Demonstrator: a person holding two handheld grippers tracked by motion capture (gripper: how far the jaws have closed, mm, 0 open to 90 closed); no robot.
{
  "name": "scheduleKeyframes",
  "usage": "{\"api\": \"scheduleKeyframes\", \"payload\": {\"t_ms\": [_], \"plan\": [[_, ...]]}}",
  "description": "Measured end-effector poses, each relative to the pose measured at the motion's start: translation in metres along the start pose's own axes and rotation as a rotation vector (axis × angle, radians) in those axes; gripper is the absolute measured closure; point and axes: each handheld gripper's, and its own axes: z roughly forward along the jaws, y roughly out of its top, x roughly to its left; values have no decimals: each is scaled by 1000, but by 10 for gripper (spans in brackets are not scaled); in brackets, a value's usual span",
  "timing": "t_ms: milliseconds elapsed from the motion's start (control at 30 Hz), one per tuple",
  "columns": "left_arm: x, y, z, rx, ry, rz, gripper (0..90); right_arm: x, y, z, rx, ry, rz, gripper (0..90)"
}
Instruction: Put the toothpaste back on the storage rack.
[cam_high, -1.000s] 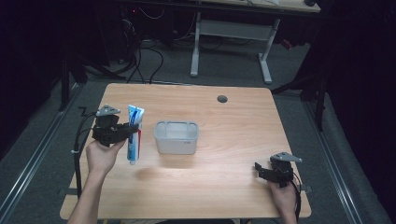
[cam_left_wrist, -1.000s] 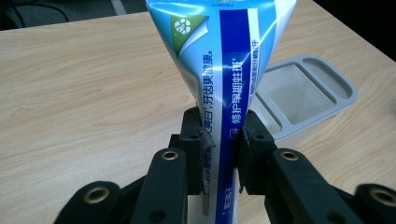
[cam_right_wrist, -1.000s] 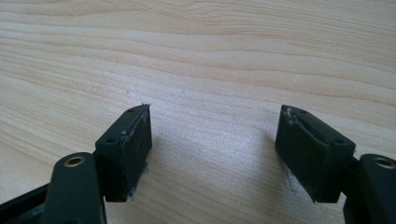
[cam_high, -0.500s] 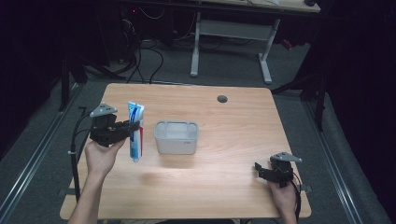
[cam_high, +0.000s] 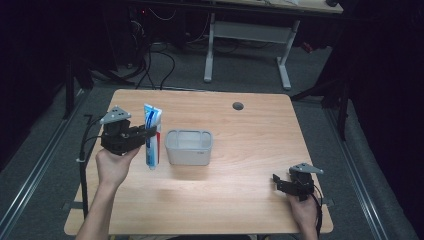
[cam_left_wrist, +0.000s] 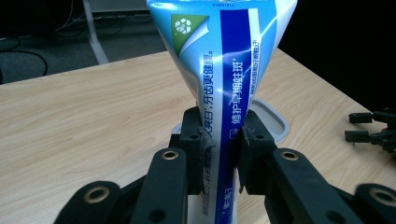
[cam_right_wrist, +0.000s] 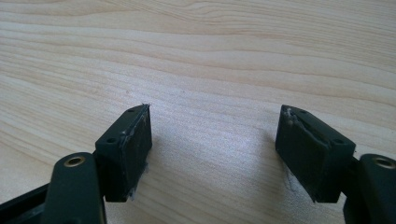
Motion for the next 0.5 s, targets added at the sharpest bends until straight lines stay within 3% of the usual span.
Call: {"api": "scheduleKeyframes", "payload": {"t_ms": [500], "plan": [[-13, 22, 13, -30, -65, 17, 754, 0, 0, 0, 0, 0, 0, 271]]}}
